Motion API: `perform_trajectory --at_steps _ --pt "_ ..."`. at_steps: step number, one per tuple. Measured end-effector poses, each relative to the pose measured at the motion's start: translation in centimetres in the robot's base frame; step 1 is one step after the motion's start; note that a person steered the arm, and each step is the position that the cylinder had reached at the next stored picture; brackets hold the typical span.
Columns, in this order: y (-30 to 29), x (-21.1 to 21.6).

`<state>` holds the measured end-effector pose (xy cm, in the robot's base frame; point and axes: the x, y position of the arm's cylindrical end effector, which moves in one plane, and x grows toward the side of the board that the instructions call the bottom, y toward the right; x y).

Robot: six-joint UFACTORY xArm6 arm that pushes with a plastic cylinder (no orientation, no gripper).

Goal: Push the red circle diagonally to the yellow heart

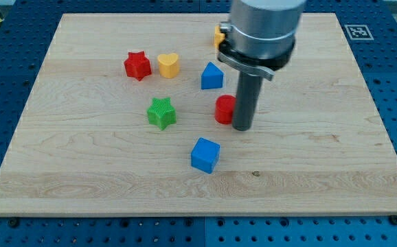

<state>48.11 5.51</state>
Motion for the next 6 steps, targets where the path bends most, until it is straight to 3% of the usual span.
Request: perform_trajectory --at_steps 3,6 --pt "-2.3 -3.2" --pt "0.5 -7.0"
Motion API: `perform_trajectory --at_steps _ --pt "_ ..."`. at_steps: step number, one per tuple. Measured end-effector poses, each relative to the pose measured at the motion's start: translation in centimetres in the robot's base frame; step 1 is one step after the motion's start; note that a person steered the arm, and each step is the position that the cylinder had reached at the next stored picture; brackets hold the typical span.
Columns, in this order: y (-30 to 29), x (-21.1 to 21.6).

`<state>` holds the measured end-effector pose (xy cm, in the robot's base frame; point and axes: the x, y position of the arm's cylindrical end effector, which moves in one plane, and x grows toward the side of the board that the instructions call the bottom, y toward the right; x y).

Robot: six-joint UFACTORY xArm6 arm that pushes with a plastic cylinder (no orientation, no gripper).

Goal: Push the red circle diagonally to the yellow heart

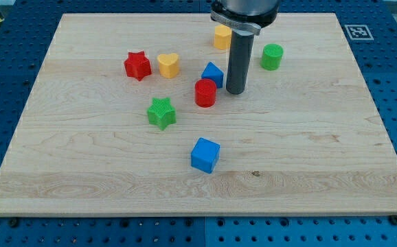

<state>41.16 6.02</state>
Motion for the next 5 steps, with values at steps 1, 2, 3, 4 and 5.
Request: perform_trajectory --at_steps 1,2,3,4,5 --pt "-0.5 1.6" --pt "-1.5 2.0" --pt "-2.4 1.0" --pt "-2.9 0.6" --pt "-3.3 0.6"
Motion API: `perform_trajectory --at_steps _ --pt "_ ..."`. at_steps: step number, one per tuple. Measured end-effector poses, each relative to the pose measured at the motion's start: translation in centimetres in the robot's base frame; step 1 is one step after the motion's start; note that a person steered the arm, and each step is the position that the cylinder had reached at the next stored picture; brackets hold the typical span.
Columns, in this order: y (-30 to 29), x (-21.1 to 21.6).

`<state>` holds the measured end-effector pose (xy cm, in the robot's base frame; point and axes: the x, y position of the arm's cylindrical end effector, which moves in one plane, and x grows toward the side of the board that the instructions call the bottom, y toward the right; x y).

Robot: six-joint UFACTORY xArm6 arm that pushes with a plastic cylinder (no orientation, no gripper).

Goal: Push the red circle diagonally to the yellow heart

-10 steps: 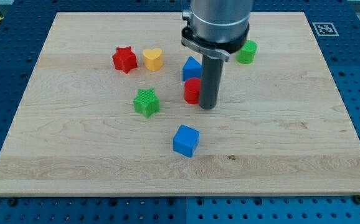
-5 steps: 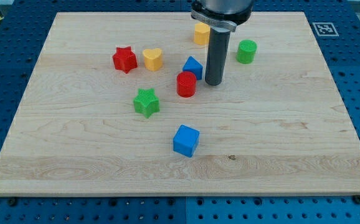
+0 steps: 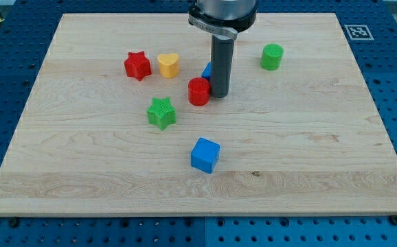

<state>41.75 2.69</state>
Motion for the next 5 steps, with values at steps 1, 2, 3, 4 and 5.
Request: perform_trajectory --at_steps 1,2,3,4,5 --pt "-2.24 0.0" --pt "-2.67 0.0" --pt "-2.36 0.0" --pt "-2.02 0.0" --pt "-2.02 -0.75"
